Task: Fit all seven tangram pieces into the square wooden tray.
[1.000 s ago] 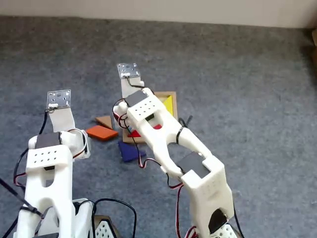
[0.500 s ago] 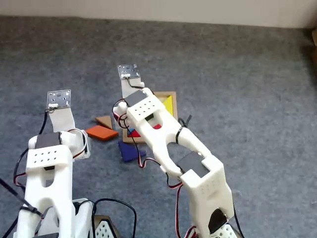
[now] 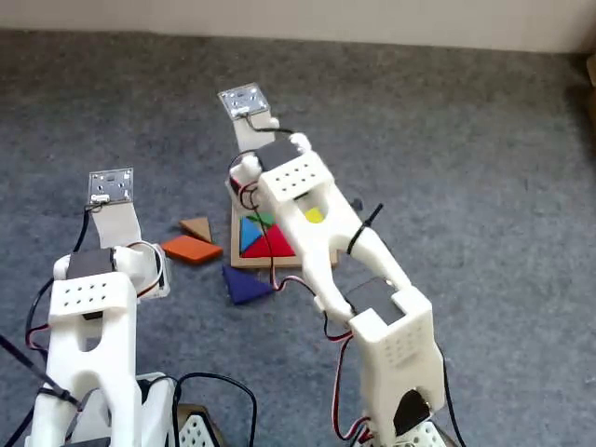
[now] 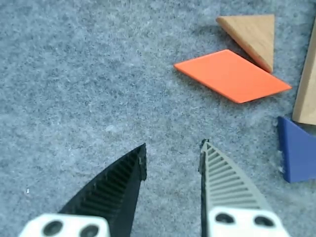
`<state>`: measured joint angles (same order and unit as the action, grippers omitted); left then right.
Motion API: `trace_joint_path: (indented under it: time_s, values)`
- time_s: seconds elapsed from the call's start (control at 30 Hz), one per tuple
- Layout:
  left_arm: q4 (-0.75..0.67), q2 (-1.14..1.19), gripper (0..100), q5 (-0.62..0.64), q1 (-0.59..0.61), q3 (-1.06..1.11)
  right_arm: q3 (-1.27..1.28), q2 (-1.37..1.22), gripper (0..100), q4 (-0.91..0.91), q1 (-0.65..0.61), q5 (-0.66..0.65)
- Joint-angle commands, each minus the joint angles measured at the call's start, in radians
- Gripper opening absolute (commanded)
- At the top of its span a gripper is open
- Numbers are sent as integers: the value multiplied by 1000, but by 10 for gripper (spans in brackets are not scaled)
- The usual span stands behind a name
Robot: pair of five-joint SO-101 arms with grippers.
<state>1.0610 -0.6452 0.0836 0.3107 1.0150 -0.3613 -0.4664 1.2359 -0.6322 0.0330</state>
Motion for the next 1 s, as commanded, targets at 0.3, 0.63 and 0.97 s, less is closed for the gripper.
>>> trace_joint_path:
  time_s: [0.3,0.63,0.97]
  values:
    - [-6,-18,175,-6,13,-2,79,-94,6,-116,58,-55]
    - [-12,-25,175,-6,13,13,79,-93,6,79,-22,-55]
    - [-21,-25,178,-6,58,10,85,56,6,50,5,-55]
